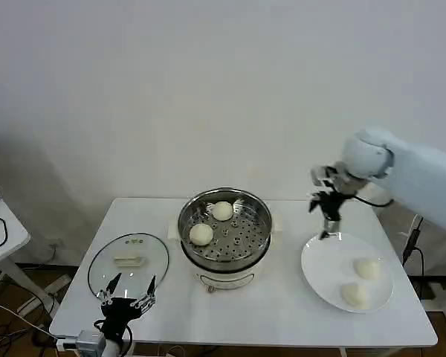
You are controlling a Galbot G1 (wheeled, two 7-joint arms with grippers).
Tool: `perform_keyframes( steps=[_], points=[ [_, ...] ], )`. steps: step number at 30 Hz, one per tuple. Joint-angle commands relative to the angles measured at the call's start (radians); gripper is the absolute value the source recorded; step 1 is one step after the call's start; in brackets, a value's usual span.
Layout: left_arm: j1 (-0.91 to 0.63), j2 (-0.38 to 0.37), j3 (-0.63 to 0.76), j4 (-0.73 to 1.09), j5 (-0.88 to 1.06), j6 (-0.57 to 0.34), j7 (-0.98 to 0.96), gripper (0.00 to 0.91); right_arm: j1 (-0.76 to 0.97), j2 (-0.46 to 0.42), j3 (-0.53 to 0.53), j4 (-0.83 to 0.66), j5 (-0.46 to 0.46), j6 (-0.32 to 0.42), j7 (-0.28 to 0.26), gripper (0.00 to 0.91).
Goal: Take steamed baozi put them in steamer then cover it.
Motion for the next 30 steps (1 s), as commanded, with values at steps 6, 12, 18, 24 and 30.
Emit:
perform_keyframes(
  steps=[6, 12, 18, 24, 30],
  points=[
    [0.022, -0.009, -0.01, -0.015, 0.01, 0.0, -0.002, 0.907, -0.54, -0.1, 0.415, -0.003, -0.215, 0.075, -0.022, 0.907],
    [0.025, -0.008, -0.008, -0.005, 0.017, -0.001, -0.003, 0.907, -0.59, -0.084, 0.445, -0.035, -0.263, 0.092, -0.036, 0.907],
    [0.019, -0.016, 0.007, 0.0, 0.026, -0.001, 0.0, 0.907, -0.574, -0.096, 0.422, -0.041, -0.266, 0.103, -0.046, 0.907],
    [0.012, -0.009, -0.002, 0.002, 0.017, 0.0, 0.004, 0.907, -0.603, -0.095, 0.433, -0.046, -0.276, 0.102, -0.043, 0.907],
    [0.013, -0.013, 0.003, 0.011, 0.019, -0.001, 0.003, 0.907, -0.616, -0.086, 0.432, -0.058, -0.283, 0.106, -0.042, 0.907]
  ],
)
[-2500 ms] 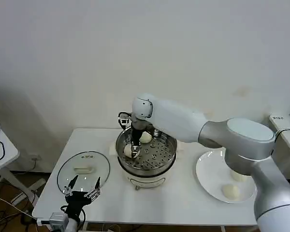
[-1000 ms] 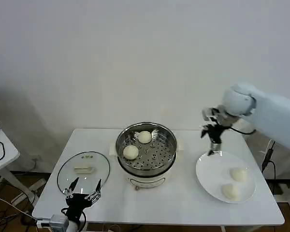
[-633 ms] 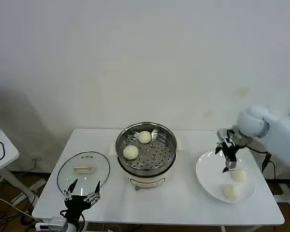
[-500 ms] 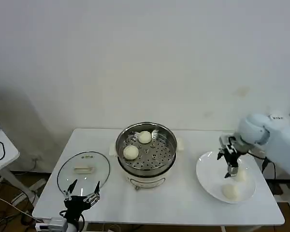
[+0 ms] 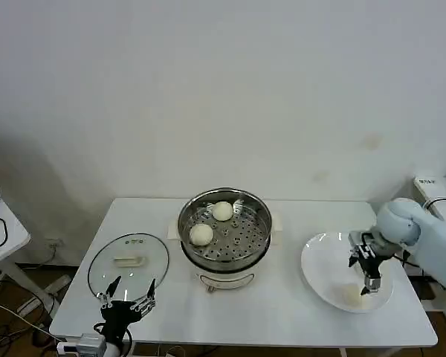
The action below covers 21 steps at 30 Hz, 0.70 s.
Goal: Take steamed baozi put them in steamer then cover it.
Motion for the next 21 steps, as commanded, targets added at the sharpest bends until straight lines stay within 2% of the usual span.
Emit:
perform_keyframes(
  steps=[1, 14, 21],
  points=[
    [0.003, -0.005, 0.007, 0.007, 0.002, -0.001, 0.0, 0.907, -0.058, -0.005, 0.035, -0.01, -0.024, 0.008, -0.004, 0.907],
    [-0.007, 0.003, 0.011, 0.021, -0.001, -0.001, 0.004, 0.907, -0.081, 0.014, 0.028, -0.052, -0.044, 0.018, 0.009, 0.907],
    [-0.015, 0.002, 0.013, 0.033, -0.002, -0.001, 0.005, 0.907, -0.052, 0.036, -0.01, -0.078, -0.038, 0.017, 0.02, 0.907]
  ],
)
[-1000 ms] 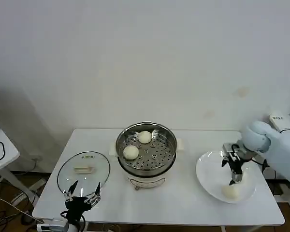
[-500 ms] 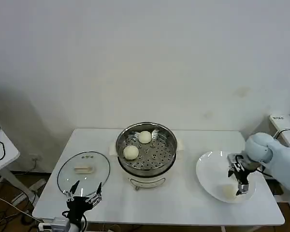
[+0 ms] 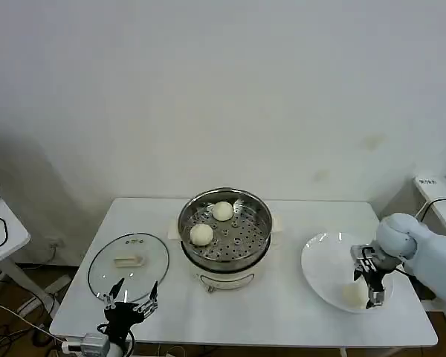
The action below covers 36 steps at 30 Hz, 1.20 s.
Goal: Take steamed baozi put them in steamer then cover it.
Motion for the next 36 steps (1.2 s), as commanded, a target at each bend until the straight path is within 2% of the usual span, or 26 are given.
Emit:
perform_keyframes(
  steps=[1, 16, 18, 20, 21, 24, 36],
  points=[
    [-0.004, 0.002, 0.0, 0.01, -0.002, 0.0, 0.001, 0.907, 0.006, 0.016, -0.019, -0.025, -0.005, 0.002, 0.005, 0.907],
    [-0.016, 0.001, -0.003, 0.028, -0.003, 0.0, 0.003, 0.907, 0.012, 0.05, -0.022, -0.071, -0.003, 0.004, 0.012, 0.907],
    [-0.018, 0.001, -0.003, 0.03, -0.003, 0.001, 0.004, 0.907, 0.014, 0.051, -0.023, -0.074, -0.004, 0.003, 0.013, 0.826],
    [-0.02, 0.002, -0.003, 0.03, -0.003, 0.001, 0.005, 0.907, 0.016, 0.052, -0.026, -0.075, -0.004, 0.004, 0.013, 0.796],
    [-0.021, 0.002, -0.004, 0.03, -0.004, 0.001, 0.005, 0.907, 0.018, 0.053, -0.029, -0.075, -0.005, 0.005, 0.012, 0.715],
    [-0.022, 0.002, -0.004, 0.031, -0.004, 0.001, 0.006, 0.907, 0.021, 0.053, -0.03, -0.074, -0.004, 0.004, 0.011, 0.655],
    [-0.022, 0.003, -0.002, 0.034, -0.004, 0.001, 0.005, 0.907, 0.024, 0.036, -0.023, -0.06, 0.001, -0.001, 0.009, 0.504]
  ],
)
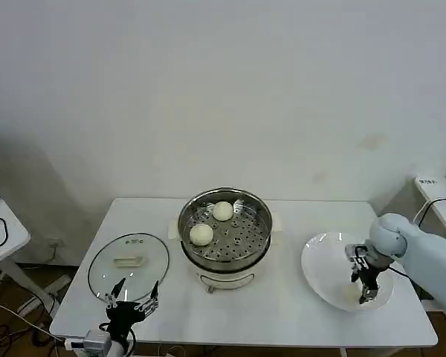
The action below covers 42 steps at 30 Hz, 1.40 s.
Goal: Take steamed baozi put them in steamer then cover it.
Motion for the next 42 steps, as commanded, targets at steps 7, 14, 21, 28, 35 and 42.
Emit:
perform_keyframes(
  steps=[7, 14, 21, 28, 35, 42],
  points=[
    [-0.001, -0.001, 0.003, -0.009, -0.001, 0.0, -0.002, 0.907, 0.086, -0.075, 0.002, 0.061, 0.058, -0.007, -0.005, 0.464],
    [-0.003, -0.001, -0.002, -0.009, -0.012, 0.0, -0.01, 0.907, 0.36, -0.043, 0.007, 0.053, 0.187, 0.004, -0.03, 0.464],
    [0.011, 0.002, -0.013, -0.016, -0.012, 0.001, -0.014, 0.907, 0.512, 0.115, 0.037, -0.044, 0.273, 0.269, -0.043, 0.474],
    [0.028, -0.003, -0.03, -0.034, -0.011, 0.011, -0.012, 0.907, 0.588, 0.267, 0.042, -0.107, 0.31, 0.523, -0.05, 0.484],
    [0.054, 0.024, -0.061, -0.015, -0.001, 0.012, -0.011, 0.907, 0.674, 0.319, -0.104, 0.035, 0.285, 0.717, -0.062, 0.484],
    [0.057, 0.016, -0.058, -0.04, 0.009, 0.012, -0.005, 0.907, 0.664, 0.376, -0.171, 0.141, 0.162, 0.752, -0.047, 0.484]
  ],
)
